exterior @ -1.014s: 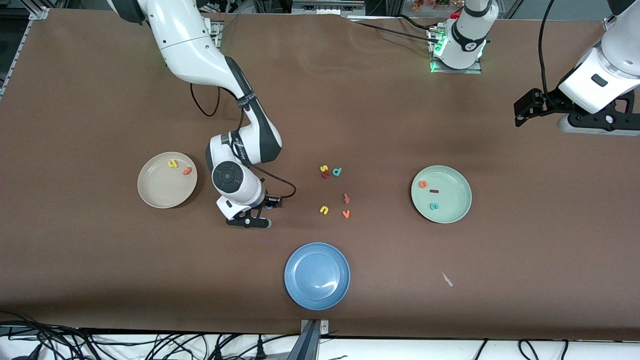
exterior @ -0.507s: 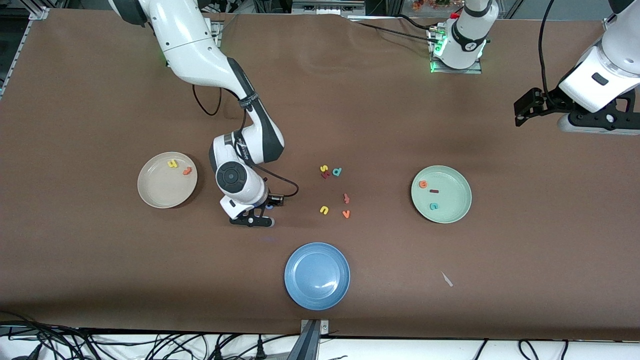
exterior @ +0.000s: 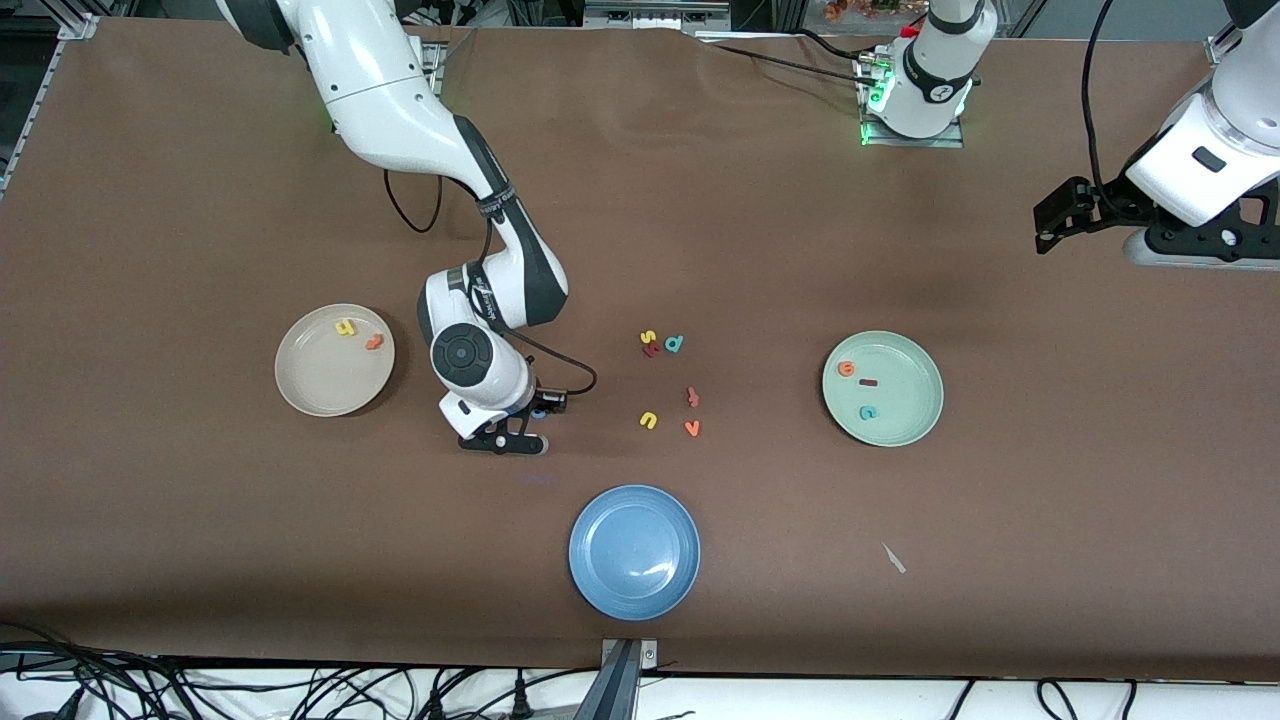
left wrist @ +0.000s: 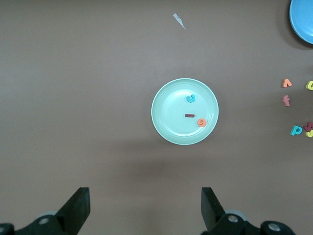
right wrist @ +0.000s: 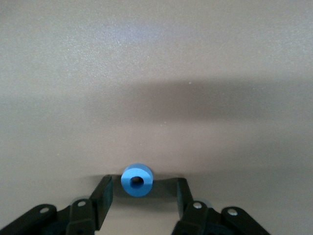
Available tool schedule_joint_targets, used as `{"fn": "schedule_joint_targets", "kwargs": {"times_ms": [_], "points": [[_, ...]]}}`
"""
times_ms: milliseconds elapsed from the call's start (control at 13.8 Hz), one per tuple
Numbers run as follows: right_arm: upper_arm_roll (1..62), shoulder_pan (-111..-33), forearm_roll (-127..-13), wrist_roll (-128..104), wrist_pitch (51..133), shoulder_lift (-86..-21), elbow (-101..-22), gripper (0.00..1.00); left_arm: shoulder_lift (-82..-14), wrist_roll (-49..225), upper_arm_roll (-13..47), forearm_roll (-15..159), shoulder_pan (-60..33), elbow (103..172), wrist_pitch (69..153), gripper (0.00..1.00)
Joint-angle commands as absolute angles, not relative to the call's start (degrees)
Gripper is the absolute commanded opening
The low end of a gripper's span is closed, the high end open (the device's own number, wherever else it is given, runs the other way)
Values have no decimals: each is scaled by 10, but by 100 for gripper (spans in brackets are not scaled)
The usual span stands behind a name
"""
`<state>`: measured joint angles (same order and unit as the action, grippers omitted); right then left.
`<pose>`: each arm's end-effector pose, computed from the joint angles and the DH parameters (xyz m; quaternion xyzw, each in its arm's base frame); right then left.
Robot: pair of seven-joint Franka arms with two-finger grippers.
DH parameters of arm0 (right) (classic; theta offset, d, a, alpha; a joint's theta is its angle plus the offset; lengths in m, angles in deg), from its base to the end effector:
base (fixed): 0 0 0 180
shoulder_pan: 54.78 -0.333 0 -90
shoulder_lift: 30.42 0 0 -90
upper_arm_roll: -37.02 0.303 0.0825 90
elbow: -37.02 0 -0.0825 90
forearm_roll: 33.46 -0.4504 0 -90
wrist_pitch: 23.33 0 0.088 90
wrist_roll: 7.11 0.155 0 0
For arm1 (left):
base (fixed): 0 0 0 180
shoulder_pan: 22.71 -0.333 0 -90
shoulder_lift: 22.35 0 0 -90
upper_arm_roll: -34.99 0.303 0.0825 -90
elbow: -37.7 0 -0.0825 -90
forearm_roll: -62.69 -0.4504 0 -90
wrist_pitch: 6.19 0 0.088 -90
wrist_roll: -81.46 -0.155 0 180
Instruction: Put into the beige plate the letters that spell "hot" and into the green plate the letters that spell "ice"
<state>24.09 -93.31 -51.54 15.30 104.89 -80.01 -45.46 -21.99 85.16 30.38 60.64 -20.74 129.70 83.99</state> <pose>0.6664 0.3593 0.0777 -0.9985 0.0359 0.0322 0.0241 0.6138 -0.0653 0.5490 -0.9994 0.0254 0.0111 0.0192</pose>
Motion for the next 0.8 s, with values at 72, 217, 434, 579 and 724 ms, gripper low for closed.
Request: {"fn": "schedule_joint_targets", "kwargs": {"times_ms": [72, 217, 434, 579, 724], "points": [[245, -927, -529, 142, 1054, -814, -432, 58, -225, 841, 305, 597, -207, 1283, 835, 100], [245, -927, -529, 142, 1054, -817, -430, 56, -225, 841, 305, 597, -207, 1283, 835, 100], [245, -927, -529, 142, 1054, -817, -428, 51, -225, 848, 304, 597, -203, 1283, 835, 100], [245, -927, -529, 142, 1054, -817, -428, 50, -225, 847, 304, 597, -203, 1283, 835, 100], [245, -928, -529, 142, 1055, -817, -428, 44, -225, 845, 304, 597, -203, 1283, 835, 100]]}}
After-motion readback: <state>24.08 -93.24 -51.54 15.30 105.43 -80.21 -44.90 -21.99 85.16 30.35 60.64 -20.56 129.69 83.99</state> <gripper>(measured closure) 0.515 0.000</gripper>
